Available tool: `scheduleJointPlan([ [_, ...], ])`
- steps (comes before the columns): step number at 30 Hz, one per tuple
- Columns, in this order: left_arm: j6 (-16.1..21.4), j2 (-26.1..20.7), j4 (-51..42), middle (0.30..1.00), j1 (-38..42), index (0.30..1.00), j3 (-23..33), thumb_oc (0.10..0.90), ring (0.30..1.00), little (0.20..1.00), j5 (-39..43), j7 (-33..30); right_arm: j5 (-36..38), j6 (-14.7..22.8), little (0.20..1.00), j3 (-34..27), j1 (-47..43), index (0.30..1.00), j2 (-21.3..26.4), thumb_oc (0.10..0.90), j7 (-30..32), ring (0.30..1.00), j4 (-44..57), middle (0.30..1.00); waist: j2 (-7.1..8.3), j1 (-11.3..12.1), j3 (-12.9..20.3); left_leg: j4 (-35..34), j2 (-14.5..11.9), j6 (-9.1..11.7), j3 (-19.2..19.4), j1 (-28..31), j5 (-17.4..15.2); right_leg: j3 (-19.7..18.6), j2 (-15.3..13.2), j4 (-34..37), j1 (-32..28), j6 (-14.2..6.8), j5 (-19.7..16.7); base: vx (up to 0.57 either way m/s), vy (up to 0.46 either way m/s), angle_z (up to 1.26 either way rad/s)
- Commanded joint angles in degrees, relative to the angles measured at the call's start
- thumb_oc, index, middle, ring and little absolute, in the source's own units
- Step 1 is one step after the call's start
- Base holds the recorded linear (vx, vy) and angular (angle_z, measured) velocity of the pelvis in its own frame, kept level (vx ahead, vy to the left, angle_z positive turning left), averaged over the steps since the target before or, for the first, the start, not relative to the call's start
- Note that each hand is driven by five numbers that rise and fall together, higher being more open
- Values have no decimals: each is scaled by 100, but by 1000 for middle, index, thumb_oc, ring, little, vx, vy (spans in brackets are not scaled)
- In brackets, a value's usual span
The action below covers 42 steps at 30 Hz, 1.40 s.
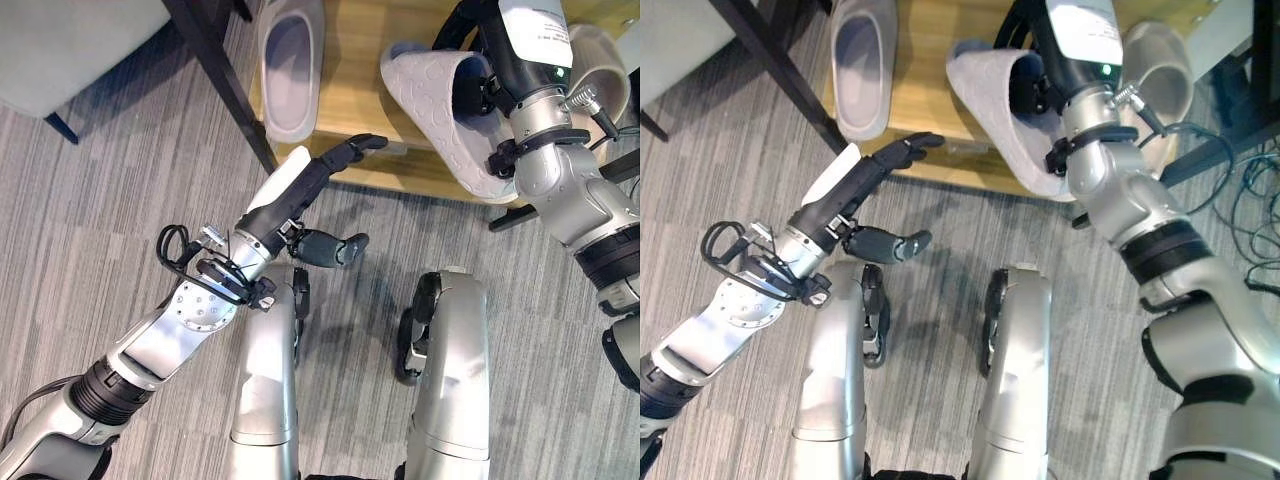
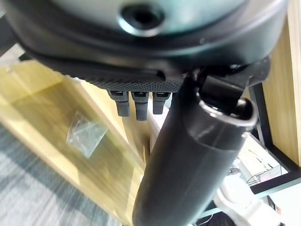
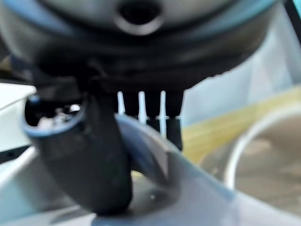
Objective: Arrange the slippers neatly on the shoe rack.
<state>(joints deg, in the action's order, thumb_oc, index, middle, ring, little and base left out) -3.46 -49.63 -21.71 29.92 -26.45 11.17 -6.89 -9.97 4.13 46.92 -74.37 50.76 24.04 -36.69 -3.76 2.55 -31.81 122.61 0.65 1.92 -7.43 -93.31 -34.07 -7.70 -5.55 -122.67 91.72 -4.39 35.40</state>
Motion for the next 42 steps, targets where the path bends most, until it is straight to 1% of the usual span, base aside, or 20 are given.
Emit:
scheduleJointPlan([
  [1, 601, 111, -1112, 900, 87, 900, 317, 800, 900, 900, 127, -316, 153, 194, 300, -324, -1240, 300, 140, 400, 428, 300, 160, 300, -71, 381, 202, 757, 77, -246, -539, 336, -246, -252, 97, -518, -322, 477, -1335, 19, 83, -13],
  [4, 648, 35, -1256, 900, -252, 900, 409, 800, 900, 900, 319, -343, 240, 181, 300, -195, -1353, 300, 80, 400, 454, 300, -154, 300, -86, 485, 202, 858, 124, -233, -563, 336, -283, -231, 60, -523, -377, 491, -1401, 4, 67, -6],
  [7, 669, -82, -1401, 900, -726, 900, 597, 800, 900, 900, 532, -324, 280, 194, 300, -3, -1454, 300, -5, 400, 444, 300, -450, 300, -103, 603, 202, 1002, 140, -255, -593, 336, -411, -176, 12, -550, -434, 510, -1400, 3, 63, -4],
  [8, 667, -82, -1405, 900, -735, 900, 606, 800, 900, 900, 532, -323, 281, 195, 300, 2, -1458, 300, -10, 400, 445, 300, -454, 300, -104, 599, 202, 1003, 140, -254, -595, 336, -412, -175, 12, -551, -434, 510, -1399, -4, 65, -2],
  [9, 684, 7, -1446, 900, -1101, 900, 820, 800, 900, 900, 703, -353, 282, 166, 300, 46, -1436, 300, 13, 400, 460, 300, -573, 300, -108, 697, 202, 1044, 182, -247, -623, 336, -453, -127, -12, -575, -466, 510, -1387, -9, 71, 2],
  [13, 728, 174, -1521, 900, -1766, 900, 1190, 800, 900, 900, 877, -369, 308, 136, 300, 148, -1530, 300, -21, 400, 505, 300, -1006, 300, -150, 851, 202, 1112, 244, -237, -685, 336, -515, -51, -56, -564, -538, 533, -1384, -7, 78, 1],
  [14, 724, 178, -1536, 900, -1792, 900, 1215, 800, 900, 900, 878, -366, 312, 143, 300, 166, -1546, 300, -40, 400, 508, 300, -1022, 300, -160, 838, 202, 1117, 248, -233, -698, 336, -517, -40, -58, -562, -544, 534, -1382, -5, 49, 4],
  [15, 721, 275, -1544, 900, -1972, 900, 1291, 800, 900, 900, 906, -355, 327, 133, 300, 230, -1602, 300, -68, 400, 519, 300, -1174, 300, -170, 893, 202, 1143, 264, -233, -710, 336, -543, -20, -68, -559, -572, 533, -1391, -10, 103, 5],
  [16, 727, 540, -1540, 900, -2378, 900, 1454, 800, 900, 900, 939, -341, 365, 84, 300, 348, -1731, 300, -91, 400, 578, 300, -1531, 300, -200, 1030, 202, 1193, 321, -245, -753, 336, -589, 33, -80, -540, -618, 530, -1413, -10, 104, 5],
  [17, 723, 552, -1550, 900, -2391, 900, 1466, 800, 900, 900, 936, -339, 373, 95, 300, 375, -1755, 300, -106, 400, 581, 300, -1556, 300, -221, 1024, 202, 1201, 322, -242, -770, 336, -594, 48, -78, -537, -624, 530, -1414, -10, 104, 3],
  [23, 671, 954, -1554, 900, -2879, 900, 1507, 800, 900, 900, 897, -279, 267, 25, 300, 881, -2053, 300, -137, 400, 653, 300, -2188, 300, -300, 1211, 202, 1294, 449, -269, -825, 336, -700, 117, -95, -462, -756, 559, -1437, -3, 67, 5],
  [26, 660, 1063, -1526, 900, -2933, 900, 1530, 800, 900, 900, 812, -270, 294, -2, 300, 922, -2123, 300, -148, 400, 700, 300, -2425, 300, -347, 1264, 202, 1311, 504, -278, -859, 336, -705, 152, -103, -449, -791, 556, -1450, 5, 53, 11],
  [27, 667, 1181, -1518, 900, -3001, 900, 1518, 800, 900, 900, 785, -272, 273, -29, 300, 940, -2160, 300, -132, 400, 777, 300, -2576, 300, -359, 1294, 202, 1348, 535, -278, -853, 336, -725, 159, -103, -459, -822, 571, -1444, 9, 56, 5],
  [30, 672, 1243, -1517, 900, -3015, 900, 1481, 800, 900, 900, 764, -259, 294, -34, 300, 998, -2209, 300, -145, 400, 813, 300, -2741, 300, -377, 1311, 202, 1364, 563, -276, -854, 336, -726, 182, -107, -456, -838, 581, -1448, 0, 11, 1],
  [31, 678, 1314, -1519, 900, -3023, 900, 1381, 800, 900, 900, 710, -251, 272, -79, 498, 1281, -2381, 498, -177, 532, 858, 498, -3148, 498, -340, 1356, 202, 1371, 617, -261, -829, 336, -762, 149, -99, -443, -870, 591, -1466, 0, 0, 0],
  [32, 677, 1337, -1519, 900, -3020, 900, 1379, 800, 900, 900, 707, -252, 286, -60, 594, 1328, -2417, 594, -195, 596, 857, 594, -3187, 594, -362, 1346, 202, 1370, 619, -260, -833, 336, -765, 153, -101, -441, -871, 592, -1465, 9, 44, 5],
  [33, 677, 1356, -1528, 900, -3019, 900, 1370, 800, 900, 900, 694, -247, 315, -70, 900, 1405, -2464, 900, -225, 800, 833, 900, -3316, 900, -362, 1348, 202, 1398, 635, -254, -822, 336, -781, 134, -90, -470, -862, 609, -1454, 5, 28, 11],
  [39, 683, 1572, -1519, 900, -2960, 900, 1213, 800, 900, 900, 615, -243, 521, -13, 900, 1361, -2490, 900, -433, 800, 907, 900, -3593, 900, -363, 1335, 202, 1416, 669, -242, -754, 336, -776, 129, -96, -474, -877, 677, -1488, 1, 28, 7],
  [40, 704, 1628, -1493, 900, -2934, 900, 1135, 800, 900, 900, 591, -275, 577, 35, 900, 1457, -2554, 900, -555, 800, 922, 900, -3632, 900, -366, 1332, 202, 1423, 671, -234, -736, 336, -798, 126, -68, -464, -851, 687, -1539, 0, 0, 0],
  [42, 711, 1633, -1471, 900, -2944, 900, 1106, 800, 900, 900, 590, -283, 572, 38, 900, 1564, -2621, 900, -599, 800, 920, 900, -3666, 900, -369, 1338, 202, 1445, 666, -224, -737, 336, -812, 120, -61, -485, -816, 695, -1539, -14, 30, -3],
])
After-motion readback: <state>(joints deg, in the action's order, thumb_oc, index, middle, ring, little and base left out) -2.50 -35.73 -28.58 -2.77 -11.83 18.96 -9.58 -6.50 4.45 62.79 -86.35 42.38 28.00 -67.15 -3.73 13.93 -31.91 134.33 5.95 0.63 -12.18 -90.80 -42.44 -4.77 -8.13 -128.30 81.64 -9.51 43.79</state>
